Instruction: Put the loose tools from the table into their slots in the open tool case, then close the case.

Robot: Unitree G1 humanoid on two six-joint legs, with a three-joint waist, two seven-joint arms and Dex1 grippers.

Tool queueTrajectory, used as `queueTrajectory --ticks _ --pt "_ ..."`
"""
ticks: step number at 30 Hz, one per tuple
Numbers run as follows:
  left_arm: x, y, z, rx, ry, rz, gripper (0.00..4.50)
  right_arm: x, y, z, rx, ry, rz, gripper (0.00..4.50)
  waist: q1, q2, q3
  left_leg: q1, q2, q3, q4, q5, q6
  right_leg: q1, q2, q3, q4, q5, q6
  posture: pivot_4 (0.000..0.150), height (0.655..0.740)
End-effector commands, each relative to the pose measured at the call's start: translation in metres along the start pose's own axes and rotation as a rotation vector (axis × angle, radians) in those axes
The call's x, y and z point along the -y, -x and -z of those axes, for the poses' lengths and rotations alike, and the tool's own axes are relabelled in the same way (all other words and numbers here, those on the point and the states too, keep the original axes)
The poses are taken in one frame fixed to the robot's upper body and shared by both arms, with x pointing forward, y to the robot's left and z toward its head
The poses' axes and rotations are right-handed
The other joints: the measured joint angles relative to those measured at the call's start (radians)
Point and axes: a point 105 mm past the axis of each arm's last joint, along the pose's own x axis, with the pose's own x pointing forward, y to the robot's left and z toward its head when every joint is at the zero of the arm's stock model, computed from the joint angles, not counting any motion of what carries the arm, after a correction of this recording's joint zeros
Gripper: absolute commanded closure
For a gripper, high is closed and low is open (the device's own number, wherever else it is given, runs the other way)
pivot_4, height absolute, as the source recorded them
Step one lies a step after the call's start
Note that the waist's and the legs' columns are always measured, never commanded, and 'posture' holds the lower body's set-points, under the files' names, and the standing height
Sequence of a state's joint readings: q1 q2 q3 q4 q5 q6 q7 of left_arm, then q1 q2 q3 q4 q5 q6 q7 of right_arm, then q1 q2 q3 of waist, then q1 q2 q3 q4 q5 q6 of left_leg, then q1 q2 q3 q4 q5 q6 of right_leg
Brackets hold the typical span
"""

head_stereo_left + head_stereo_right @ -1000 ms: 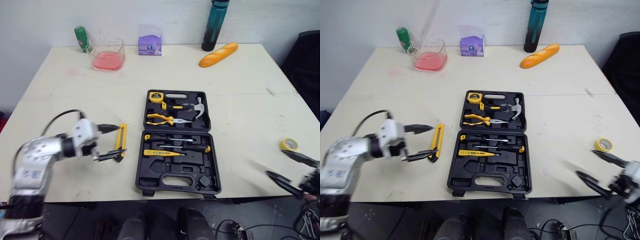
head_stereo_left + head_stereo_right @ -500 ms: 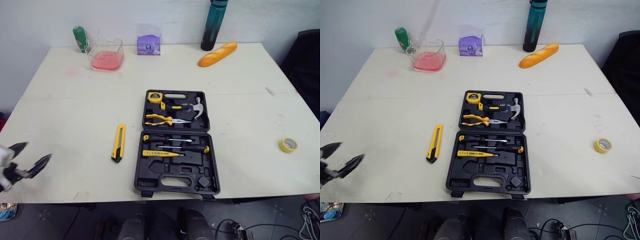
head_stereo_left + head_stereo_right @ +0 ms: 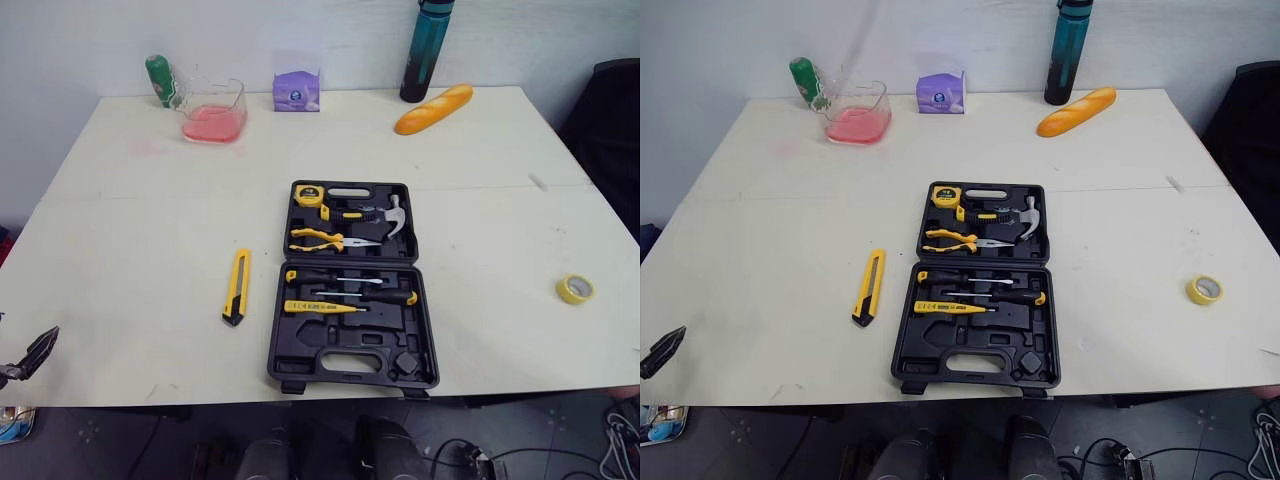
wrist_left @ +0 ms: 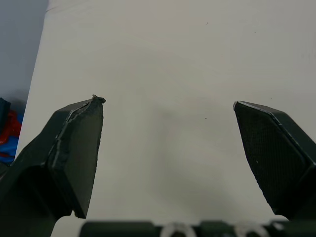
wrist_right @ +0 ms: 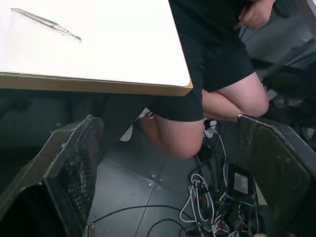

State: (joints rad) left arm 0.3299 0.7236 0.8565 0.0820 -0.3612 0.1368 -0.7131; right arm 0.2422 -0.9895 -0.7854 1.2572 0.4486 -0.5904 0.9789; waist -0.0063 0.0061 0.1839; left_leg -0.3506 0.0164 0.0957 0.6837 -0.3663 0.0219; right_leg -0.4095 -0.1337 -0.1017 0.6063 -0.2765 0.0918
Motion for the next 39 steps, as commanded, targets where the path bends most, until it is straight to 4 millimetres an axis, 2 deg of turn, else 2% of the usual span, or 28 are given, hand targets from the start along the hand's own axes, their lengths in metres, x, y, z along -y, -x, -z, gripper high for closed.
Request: queueTrajectory --ticks 1,3,6,11,13,14,16,18,20,23,27,31,35,39 --pt "0.004 -0.002 -0.020 0.059 -0.023 0.020 0.08 -0.007 -0.007 -0.014 0.061 0.018 -0.080 0.00 -0.002 -0.001 0.000 0.000 0.000 0.000 0.000 0.000 0.000 0.000 0.000 0.000 0.000 0.000 0.000 0.150 0.7349" --pt "0.012 -0.006 -0.026 0.075 -0.027 0.048 0.08 -0.016 -0.015 -0.023 0.111 -0.002 -0.147 0.00 -0.005 -0.001 0.000 0.000 0.000 0.000 0.000 0.000 0.000 0.000 0.000 0.000 0.000 0.000 0.000 0.150 0.7349" --pt "0.029 -0.013 -0.043 0.115 -0.031 0.100 0.08 -0.033 -0.025 -0.047 0.258 -0.002 -0.274 0.00 -0.008 -0.001 0.000 0.000 0.000 0.000 0.000 0.000 -0.001 0.000 0.000 0.000 0.000 0.000 0.000 0.150 0.7349" --pt "0.058 -0.016 -0.066 0.143 -0.027 0.177 0.08 -0.054 -0.023 -0.067 0.399 -0.025 -0.477 0.00 -0.009 -0.001 0.000 0.000 0.000 0.000 0.000 0.002 0.001 0.001 0.001 -0.001 0.000 0.000 0.001 0.150 0.7349" --pt "0.080 -0.020 -0.082 0.155 -0.007 0.221 0.08 -0.104 -0.048 -0.090 0.520 0.034 -0.662 0.00 -0.010 -0.005 -0.001 0.000 0.000 0.000 0.000 0.003 0.003 0.001 0.001 -0.001 0.000 0.000 0.001 0.150 0.7349" --pt "0.088 -0.022 -0.088 0.158 0.004 0.236 0.08 -0.121 -0.054 -0.099 0.562 0.054 -0.719 0.00 -0.018 -0.010 -0.003 0.000 0.001 -0.001 0.000 0.004 0.002 0.002 0.001 -0.001 0.000 0.000 0.001 0.150 0.7349" --pt "0.109 -0.023 -0.094 0.125 0.043 0.273 0.08 -0.142 -0.057 -0.108 0.596 0.106 -0.811 0.00 -0.022 -0.010 -0.003 0.001 0.001 -0.002 0.000 0.003 -0.004 0.003 0.002 -0.001 0.000 0.001 0.000 0.150 0.7349" --pt "0.131 -0.027 -0.101 0.086 0.070 0.284 0.08 -0.157 -0.059 -0.121 0.648 0.128 -0.887 0.00 -0.019 0.002 -0.001 0.000 0.000 -0.002 0.000 0.003 -0.003 0.002 0.001 0.000 0.000 0.001 0.000 0.150 0.7349" --pt "0.152 -0.031 -0.108 0.065 0.074 0.301 0.08 -0.172 -0.061 -0.136 0.702 0.131 -0.960 0.00 -0.012 0.007 -0.001 -0.001 -0.001 -0.002 0.000 0.005 0.002 0.002 0.001 0.000 0.000 0.002 0.000 0.150 0.7349" --pt "0.167 -0.035 -0.108 0.002 0.097 0.293 0.08 -0.187 -0.062 -0.149 0.743 0.136 -1.026 0.00 0.002 0.005 0.000 0.000 -0.001 -0.002 0.000 0.008 0.001 0.001 0.002 -0.001 0.002 0.002 0.000 0.150 0.7349" --pt "0.196 -0.048 -0.106 -0.100 0.169 0.270 0.08 -0.221 -0.060 -0.173 0.796 0.129 -1.201 0.00 0.012 0.001 0.000 0.001 -0.002 -0.003 0.001 0.011 0.000 0.002 0.003 -0.001 0.005 0.002 0.000 0.150 0.7349" --pt "0.208 -0.055 -0.099 -0.184 0.182 0.244 0.08 -0.237 -0.056 -0.187 0.822 0.119 -1.282 0.00 0.013 0.001 0.000 0.000 -0.002 -0.003 0.001 0.012 -0.001 0.001 0.004 -0.001 0.007 0.002 0.000 0.150 0.7349" --pt "0.234 -0.064 -0.094 -0.229 0.213 0.286 0.08 -0.255 -0.051 -0.196 0.833 0.131 -1.353 0.00 0.021 -0.001 0.000 -0.001 -0.002 -0.003 0.001 0.013 0.000 0.001 0.007 -0.001 0.006 0.002 0.000 0.150 0.7349" --pt "0.234 -0.075 -0.089 -0.266 0.160 0.221 0.08 -0.268 -0.046 -0.206 0.840 0.132 -1.383 0.00 0.027 -0.002 0.001 -0.001 -0.002 -0.003 0.001 0.013 -0.002 0.001 0.009 -0.001 0.004 0.002 0.000 0.150 0.7349"
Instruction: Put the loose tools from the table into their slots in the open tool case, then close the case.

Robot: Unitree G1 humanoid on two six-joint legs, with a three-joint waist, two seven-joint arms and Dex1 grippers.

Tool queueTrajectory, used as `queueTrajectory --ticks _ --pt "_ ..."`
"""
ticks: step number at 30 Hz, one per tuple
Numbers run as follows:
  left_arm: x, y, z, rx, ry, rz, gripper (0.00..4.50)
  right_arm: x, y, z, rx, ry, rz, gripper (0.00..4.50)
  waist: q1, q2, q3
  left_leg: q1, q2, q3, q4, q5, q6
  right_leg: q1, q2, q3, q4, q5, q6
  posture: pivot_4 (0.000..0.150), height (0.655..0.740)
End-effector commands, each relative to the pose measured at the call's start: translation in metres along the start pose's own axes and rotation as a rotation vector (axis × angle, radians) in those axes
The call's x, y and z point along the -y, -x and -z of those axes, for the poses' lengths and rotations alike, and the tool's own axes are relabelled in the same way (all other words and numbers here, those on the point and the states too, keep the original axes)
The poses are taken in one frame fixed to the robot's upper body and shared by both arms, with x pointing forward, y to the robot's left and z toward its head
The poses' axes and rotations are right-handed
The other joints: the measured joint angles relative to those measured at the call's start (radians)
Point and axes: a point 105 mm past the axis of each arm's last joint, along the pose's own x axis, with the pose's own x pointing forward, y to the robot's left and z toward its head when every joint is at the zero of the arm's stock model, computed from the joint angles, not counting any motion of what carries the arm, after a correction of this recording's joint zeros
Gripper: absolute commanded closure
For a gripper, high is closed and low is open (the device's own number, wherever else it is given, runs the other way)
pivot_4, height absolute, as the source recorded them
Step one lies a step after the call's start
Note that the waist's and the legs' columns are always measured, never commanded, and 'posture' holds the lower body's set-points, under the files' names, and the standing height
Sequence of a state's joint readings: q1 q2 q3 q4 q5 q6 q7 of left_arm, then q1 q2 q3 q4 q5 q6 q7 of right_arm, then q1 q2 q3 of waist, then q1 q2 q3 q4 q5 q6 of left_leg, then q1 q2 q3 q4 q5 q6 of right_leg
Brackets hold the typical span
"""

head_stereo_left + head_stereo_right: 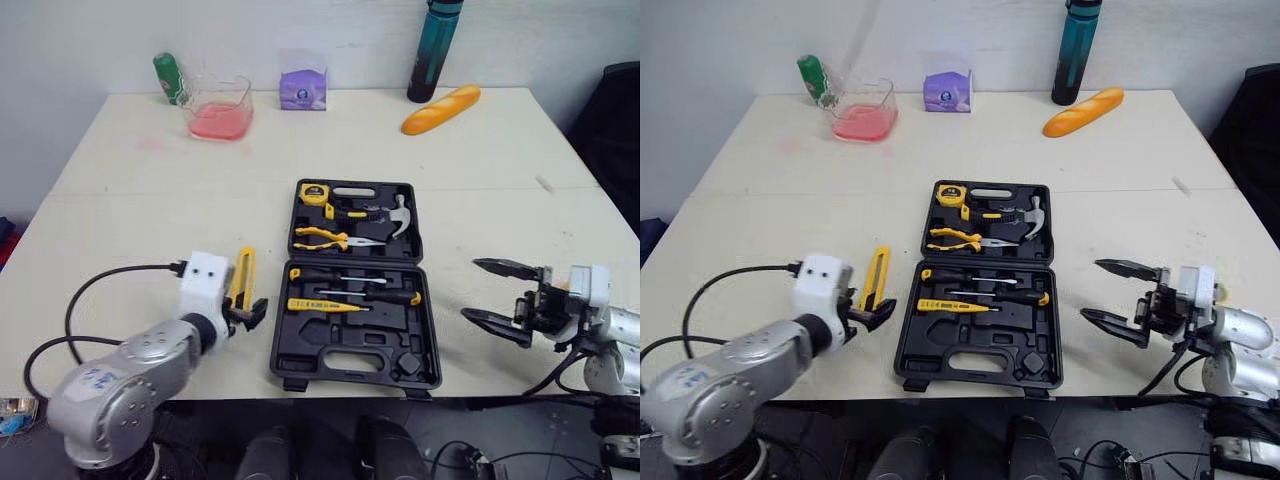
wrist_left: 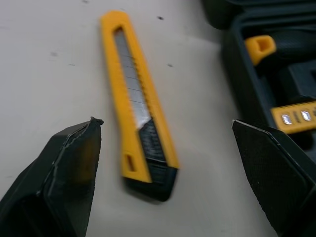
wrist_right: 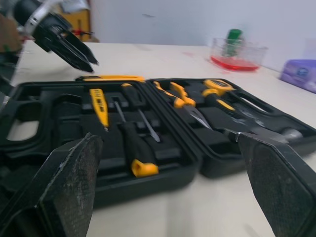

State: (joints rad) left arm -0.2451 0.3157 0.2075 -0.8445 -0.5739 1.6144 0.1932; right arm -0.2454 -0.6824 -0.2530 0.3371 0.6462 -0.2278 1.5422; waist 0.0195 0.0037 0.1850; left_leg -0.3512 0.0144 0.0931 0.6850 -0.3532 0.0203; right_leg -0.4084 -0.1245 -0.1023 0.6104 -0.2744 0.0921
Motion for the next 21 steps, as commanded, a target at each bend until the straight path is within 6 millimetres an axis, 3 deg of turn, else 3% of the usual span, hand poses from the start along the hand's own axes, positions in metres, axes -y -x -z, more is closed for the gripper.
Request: queueTrajectory --ticks 1,21 --pt "-0.010 -0.004 -0.006 0.024 0.003 -0.091 0.08 -0.004 -0.012 -0.010 0.022 0.016 -0.040 0.00 0.002 0.000 0.000 0.000 0.000 0.000 0.000 0.000 0.000 0.000 0.000 0.000 0.000 0.000 0.000 0.150 0.7349" --pt "-0.011 -0.031 0.003 0.009 0.039 -0.097 0.08 -0.010 -0.042 -0.034 0.042 0.035 -0.072 0.00 0.007 -0.002 0.001 -0.001 0.000 -0.001 0.000 0.001 0.000 -0.001 -0.005 -0.001 0.000 0.000 0.000 0.150 0.7349"
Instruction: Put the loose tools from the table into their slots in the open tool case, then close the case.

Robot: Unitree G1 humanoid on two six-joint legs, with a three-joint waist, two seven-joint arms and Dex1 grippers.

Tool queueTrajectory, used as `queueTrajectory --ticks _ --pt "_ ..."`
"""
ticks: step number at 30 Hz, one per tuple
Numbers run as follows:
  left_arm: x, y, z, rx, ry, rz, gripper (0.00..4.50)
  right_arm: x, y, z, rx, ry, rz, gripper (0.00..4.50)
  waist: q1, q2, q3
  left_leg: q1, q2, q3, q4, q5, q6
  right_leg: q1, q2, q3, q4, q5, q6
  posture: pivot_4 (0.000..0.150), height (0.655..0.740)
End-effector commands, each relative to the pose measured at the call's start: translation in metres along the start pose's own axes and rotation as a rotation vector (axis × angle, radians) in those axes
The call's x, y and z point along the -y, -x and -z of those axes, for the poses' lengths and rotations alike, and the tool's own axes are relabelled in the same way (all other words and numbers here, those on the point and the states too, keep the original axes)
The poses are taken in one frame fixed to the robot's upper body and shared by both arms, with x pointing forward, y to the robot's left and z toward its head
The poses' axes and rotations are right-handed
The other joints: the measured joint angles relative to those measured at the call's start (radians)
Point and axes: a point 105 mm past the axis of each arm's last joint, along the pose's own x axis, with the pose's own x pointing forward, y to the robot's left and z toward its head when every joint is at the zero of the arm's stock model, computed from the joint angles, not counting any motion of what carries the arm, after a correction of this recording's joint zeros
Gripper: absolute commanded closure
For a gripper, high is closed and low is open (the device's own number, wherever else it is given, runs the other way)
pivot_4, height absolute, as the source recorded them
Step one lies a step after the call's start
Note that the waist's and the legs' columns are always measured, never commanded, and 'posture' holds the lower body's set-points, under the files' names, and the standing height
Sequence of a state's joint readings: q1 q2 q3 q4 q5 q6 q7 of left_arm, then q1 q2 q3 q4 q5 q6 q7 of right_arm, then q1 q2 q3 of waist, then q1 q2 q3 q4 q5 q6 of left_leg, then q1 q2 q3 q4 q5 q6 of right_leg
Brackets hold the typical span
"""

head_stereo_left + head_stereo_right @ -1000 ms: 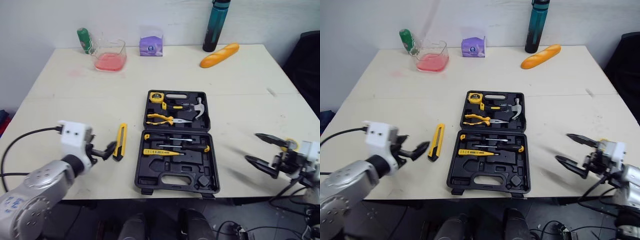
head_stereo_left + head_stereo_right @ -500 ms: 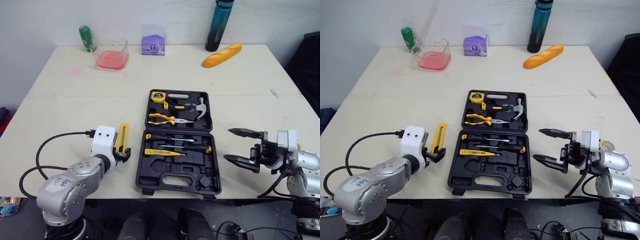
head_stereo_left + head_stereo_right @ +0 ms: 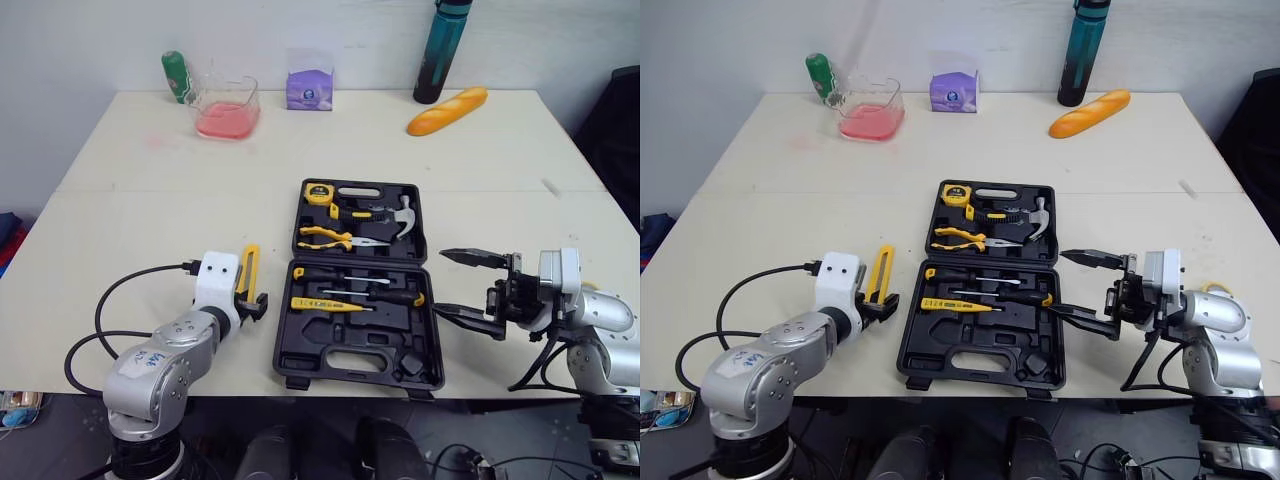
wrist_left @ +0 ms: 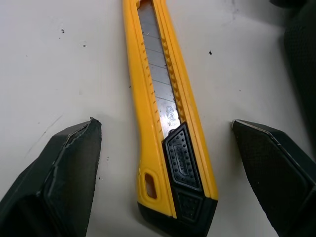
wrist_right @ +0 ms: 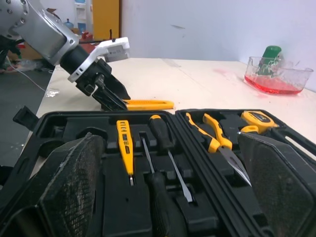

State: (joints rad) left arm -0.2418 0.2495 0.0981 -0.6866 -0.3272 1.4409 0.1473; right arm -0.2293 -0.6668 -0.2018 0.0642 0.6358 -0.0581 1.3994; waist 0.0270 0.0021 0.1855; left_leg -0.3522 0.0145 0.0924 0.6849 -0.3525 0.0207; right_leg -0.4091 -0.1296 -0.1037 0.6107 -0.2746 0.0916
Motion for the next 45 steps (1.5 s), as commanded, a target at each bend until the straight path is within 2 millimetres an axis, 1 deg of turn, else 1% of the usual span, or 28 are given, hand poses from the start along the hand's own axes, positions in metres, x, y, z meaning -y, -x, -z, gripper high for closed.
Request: queueTrajectory --ticks 1,3,5,8,11,12,13,14,20,22,25,26,28,33,37,41,43,45 --pt "-0.006 -0.004 0.000 -0.003 0.003 -0.019 0.08 -0.003 -0.006 -0.013 0.026 0.039 -0.023 0.00 0.000 0.000 0.000 0.000 0.000 0.000 0.000 0.000 0.000 0.000 0.000 0.000 0.000 0.000 0.000 0.150 0.7349" --pt "-0.007 -0.005 0.004 -0.023 0.003 -0.013 0.08 -0.005 -0.008 -0.016 0.032 0.042 -0.032 0.00 0.000 0.000 0.000 0.000 0.000 0.000 0.000 0.000 0.000 0.000 0.000 0.000 0.000 0.000 0.000 0.150 0.7349" --pt "-0.004 -0.008 0.013 -0.064 0.018 0.017 0.08 -0.007 -0.010 -0.018 0.033 0.042 -0.039 0.00 0.000 0.000 0.000 0.000 0.000 0.000 0.000 0.000 0.000 0.000 0.000 0.000 0.000 0.000 0.000 0.150 0.7349" --pt "-0.006 -0.008 0.014 -0.061 0.021 0.010 0.84 -0.009 -0.010 -0.017 0.023 0.040 -0.039 0.00 0.000 0.000 0.000 0.000 0.000 0.000 0.000 0.000 0.000 0.000 -0.001 0.000 0.000 0.000 0.000 0.150 0.7349" --pt "-0.007 -0.009 0.019 -0.075 0.038 0.004 2.13 -0.007 -0.007 -0.019 0.006 0.046 -0.025 0.00 -0.001 0.000 0.000 0.000 0.000 0.000 0.000 0.000 0.000 0.000 0.000 0.000 0.000 0.000 0.000 0.150 0.7349" --pt "-0.007 -0.009 0.021 -0.078 0.041 0.001 2.71 -0.007 -0.006 -0.019 0.003 0.048 -0.021 0.00 -0.001 0.000 0.000 0.000 0.000 0.000 0.000 0.000 0.000 0.000 -0.001 0.000 0.000 0.000 0.000 0.150 0.7349" --pt "-0.008 -0.009 0.021 -0.079 0.041 -0.002 3.03 -0.007 -0.005 -0.020 0.001 0.049 -0.016 0.00 -0.001 0.000 0.000 0.000 0.000 0.000 0.000 0.000 0.000 0.000 -0.001 0.000 0.000 0.000 0.000 0.150 0.7349" --pt "-0.009 -0.009 0.021 -0.079 0.040 -0.004 3.14 -0.006 -0.004 -0.021 -0.001 0.050 -0.013 0.00 -0.001 0.000 0.000 0.000 0.000 0.000 0.000 0.000 0.000 0.000 -0.001 0.000 0.000 0.000 0.000 0.150 0.7349" --pt "-0.030 -0.004 0.023 -0.074 0.033 -0.062 3.14 -0.007 0.003 -0.023 -0.029 0.058 0.018 0.00 -0.004 0.001 -0.001 0.001 0.000 0.000 -0.001 0.000 0.000 0.000 0.000 0.000 0.000 0.000 0.000 0.150 0.7349" --pt "-0.035 -0.001 0.017 -0.039 0.021 -0.063 3.14 -0.008 0.006 -0.022 -0.038 0.060 0.026 0.00 -0.006 0.001 -0.001 0.001 0.001 0.001 -0.001 -0.001 0.000 0.000 0.000 0.000 0.000 0.000 -0.001 0.150 0.7349" --pt "-0.038 0.005 -0.009 0.115 -0.013 -0.017 3.14 -0.008 0.013 -0.019 -0.059 0.060 0.043 0.00 -0.005 0.001 0.000 0.001 0.001 0.000 -0.002 -0.001 0.000 -0.001 0.000 0.000 0.001 -0.001 -0.001 0.150 0.7349" --pt "-0.035 0.011 -0.025 0.202 -0.059 0.049 3.14 -0.008 0.017 -0.017 -0.072 0.060 0.052 0.00 -0.004 0.000 0.000 0.001 0.001 0.000 -0.002 -0.001 0.000 -0.001 0.000 0.000 0.001 -0.001 -0.001 0.150 0.7349" --pt "-0.030 0.021 -0.040 0.297 -0.135 0.159 3.14 -0.009 0.023 -0.014 -0.090 0.062 0.061 0.00 -0.003 -0.003 0.002 -0.001 0.001 0.000 -0.002 -0.001 0.000 -0.003 0.000 0.000 0.001 -0.001 -0.001 0.150 0.7349" --pt "-0.025 0.037 -0.049 0.348 -0.310 0.356 3.14 -0.010 0.033 -0.010 -0.114 0.074 0.085 0.00 -0.003 -0.003 0.002 -0.001 0.000 0.001 -0.002 -0.002 0.001 -0.002 -0.002 0.000 -0.002 -0.001 -0.001 0.150 0.7349" --pt "-0.012 0.054 -0.061 0.430 -0.489 0.562 3.14 -0.014 0.042 -0.010 -0.136 0.080 0.105 0.00 -0.003 -0.003 0.002 -0.002 0.001 0.000 -0.002 -0.002 0.002 -0.003 -0.001 0.000 -0.002 -0.001 -0.001 0.150 0.7349" --pt "0.007 0.064 -0.073 0.494 -0.650 0.757 3.14 -0.022 0.047 -0.012 -0.163 0.075 0.110 0.00 0.000 -0.003 0.002 -0.002 0.000 0.000 -0.002 -0.003 0.002 -0.002 -0.002 -0.001 -0.002 -0.001 -0.001 0.150 0.7349" --pt "0.019 0.067 -0.073 0.491 -0.720 0.860 3.14 -0.026 0.048 -0.015 -0.171 0.075 0.109 0.00 -0.002 -0.002 0.002 -0.002 0.000 0.001 -0.002 -0.003 0.003 -0.002 -0.002 -0.001 -0.002 0.000 -0.001 0.150 0.7349" --pt "0.038 0.070 -0.069 0.458 -0.797 0.996 3.14 -0.032 0.049 -0.018 -0.179 0.069 0.110 0.00 -0.002 -0.002 0.002 -0.002 0.000 0.001 -0.002 -0.003 0.003 -0.002 -0.001 -0.001 -0.002 0.000 -0.001 0.150 0.7349"
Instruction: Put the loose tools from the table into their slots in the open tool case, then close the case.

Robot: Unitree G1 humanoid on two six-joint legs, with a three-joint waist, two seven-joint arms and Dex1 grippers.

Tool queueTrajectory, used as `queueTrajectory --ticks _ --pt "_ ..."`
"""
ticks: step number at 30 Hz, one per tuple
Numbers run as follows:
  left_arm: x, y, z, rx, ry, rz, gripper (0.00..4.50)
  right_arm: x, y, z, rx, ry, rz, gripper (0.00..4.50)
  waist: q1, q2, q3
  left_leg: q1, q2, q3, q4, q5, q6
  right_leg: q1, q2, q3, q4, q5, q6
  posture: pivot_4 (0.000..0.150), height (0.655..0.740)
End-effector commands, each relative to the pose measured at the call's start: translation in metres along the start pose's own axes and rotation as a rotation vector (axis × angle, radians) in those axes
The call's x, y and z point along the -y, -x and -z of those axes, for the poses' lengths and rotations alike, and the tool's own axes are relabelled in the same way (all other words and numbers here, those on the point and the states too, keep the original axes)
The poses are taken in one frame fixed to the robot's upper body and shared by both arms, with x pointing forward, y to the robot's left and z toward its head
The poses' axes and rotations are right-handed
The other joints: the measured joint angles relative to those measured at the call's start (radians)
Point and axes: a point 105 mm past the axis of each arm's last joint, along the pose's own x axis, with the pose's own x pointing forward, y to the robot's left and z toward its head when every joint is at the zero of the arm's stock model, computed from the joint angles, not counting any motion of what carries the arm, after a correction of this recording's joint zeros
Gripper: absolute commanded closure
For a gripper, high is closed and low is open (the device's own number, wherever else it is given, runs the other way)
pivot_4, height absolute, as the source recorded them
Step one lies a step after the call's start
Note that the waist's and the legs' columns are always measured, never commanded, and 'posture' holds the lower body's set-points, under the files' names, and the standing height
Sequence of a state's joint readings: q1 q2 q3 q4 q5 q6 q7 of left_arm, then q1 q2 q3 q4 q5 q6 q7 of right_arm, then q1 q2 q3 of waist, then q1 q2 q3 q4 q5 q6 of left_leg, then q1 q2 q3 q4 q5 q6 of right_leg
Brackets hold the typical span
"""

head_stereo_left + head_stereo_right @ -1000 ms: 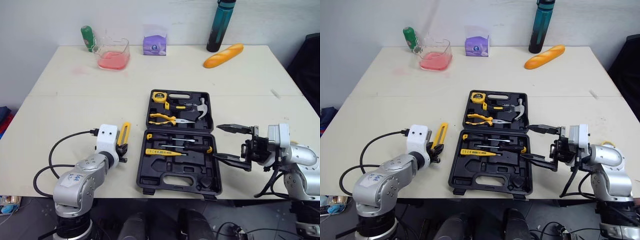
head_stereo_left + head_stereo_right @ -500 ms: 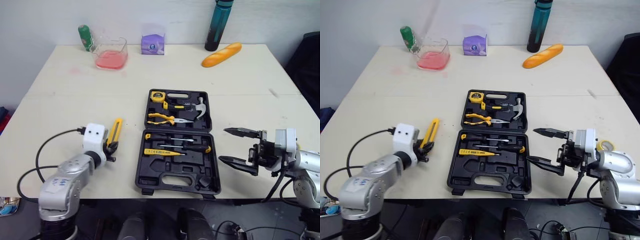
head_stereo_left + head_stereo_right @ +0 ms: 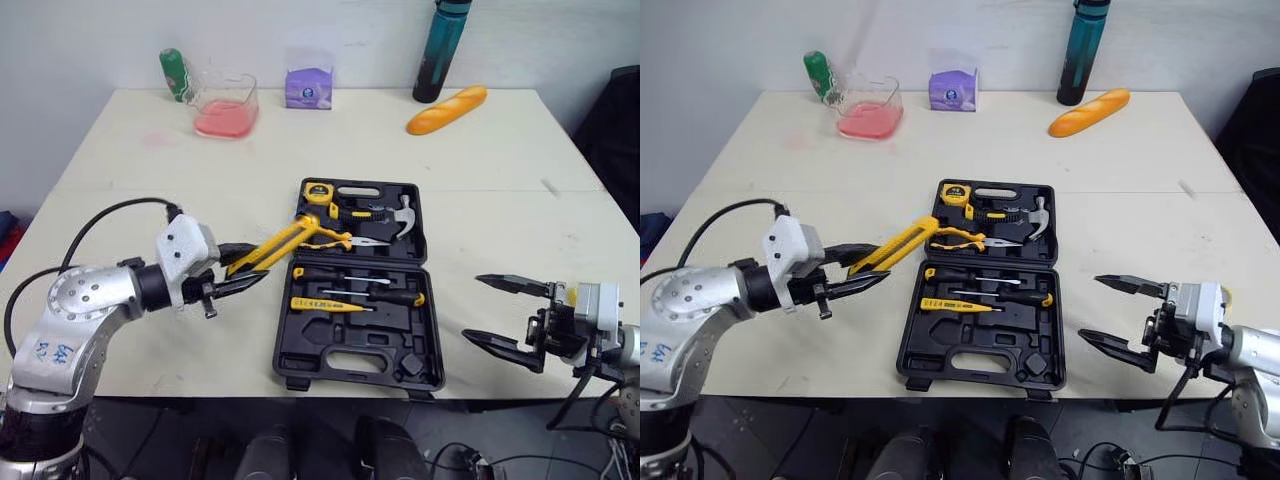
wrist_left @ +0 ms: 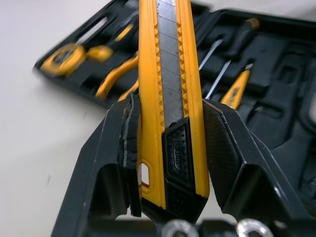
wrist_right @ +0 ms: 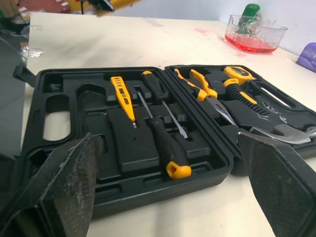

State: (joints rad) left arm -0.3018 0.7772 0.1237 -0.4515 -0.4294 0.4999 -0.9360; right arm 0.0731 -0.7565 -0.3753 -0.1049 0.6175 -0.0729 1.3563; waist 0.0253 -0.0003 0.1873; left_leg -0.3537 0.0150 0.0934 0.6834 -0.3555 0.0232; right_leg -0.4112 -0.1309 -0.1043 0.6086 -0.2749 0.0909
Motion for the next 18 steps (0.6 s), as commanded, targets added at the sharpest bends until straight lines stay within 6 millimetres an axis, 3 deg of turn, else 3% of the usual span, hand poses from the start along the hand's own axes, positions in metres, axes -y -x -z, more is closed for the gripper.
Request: queueTrajectory --ticks 1,7,18 --pt "0.025 -0.016 -0.012 0.014 -0.072 0.244 3.14 -0.004 0.005 -0.018 0.004 0.045 0.005 0.00 0.000 0.000 0.000 0.000 0.000 0.000 0.000 0.000 0.000 0.000 0.000 0.000 0.000 0.000 0.000 0.150 0.7349" --pt "0.050 -0.032 -0.016 -0.002 -0.061 0.450 3.14 -0.011 0.006 -0.024 -0.009 0.028 0.006 0.00 -0.003 0.000 0.000 0.000 0.000 0.002 0.000 0.000 0.001 0.000 0.002 -0.001 -0.001 0.000 0.001 0.150 0.7349" --pt "0.055 -0.077 0.016 -0.237 -0.083 0.485 3.14 -0.019 0.000 -0.025 -0.006 0.002 -0.004 0.00 0.001 -0.001 0.001 0.000 -0.001 0.001 0.000 0.001 0.003 0.001 0.007 -0.001 -0.002 0.001 0.002 0.150 0.7349"
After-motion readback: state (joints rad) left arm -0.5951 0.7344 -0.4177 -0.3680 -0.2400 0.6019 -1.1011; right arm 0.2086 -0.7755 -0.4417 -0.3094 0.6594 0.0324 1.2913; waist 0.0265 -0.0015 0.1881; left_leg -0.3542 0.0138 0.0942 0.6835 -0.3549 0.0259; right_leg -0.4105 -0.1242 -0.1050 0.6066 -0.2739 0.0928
